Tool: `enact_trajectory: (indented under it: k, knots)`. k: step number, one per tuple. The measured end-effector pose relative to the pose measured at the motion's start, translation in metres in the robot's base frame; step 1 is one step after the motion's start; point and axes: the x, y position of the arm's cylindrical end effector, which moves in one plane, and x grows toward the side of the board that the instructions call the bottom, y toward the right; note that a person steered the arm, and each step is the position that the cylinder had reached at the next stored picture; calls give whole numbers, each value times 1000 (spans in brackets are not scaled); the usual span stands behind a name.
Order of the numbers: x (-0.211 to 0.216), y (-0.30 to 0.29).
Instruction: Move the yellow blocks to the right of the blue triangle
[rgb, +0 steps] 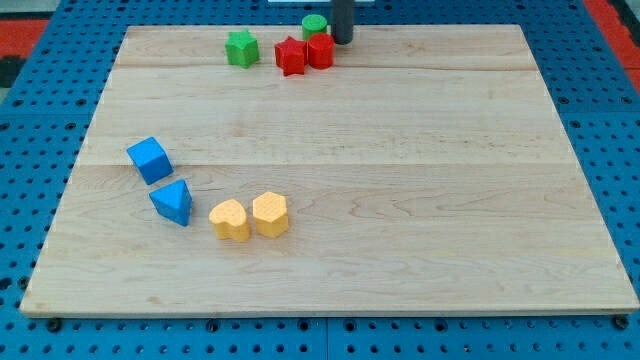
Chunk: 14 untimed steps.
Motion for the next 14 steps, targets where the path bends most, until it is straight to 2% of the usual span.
enact_trajectory:
  k: [1,2,3,4,5,6,7,8,10,11,12,14]
  knots:
    - [90,31]
    - [158,-72]
    - [163,-211]
    - [184,-202]
    - [250,-98]
    - [361,-52]
    - [394,-45]
    - [400,-31]
    - [314,-115]
    - [367,-66]
    - [373,-104]
    - [293,-135]
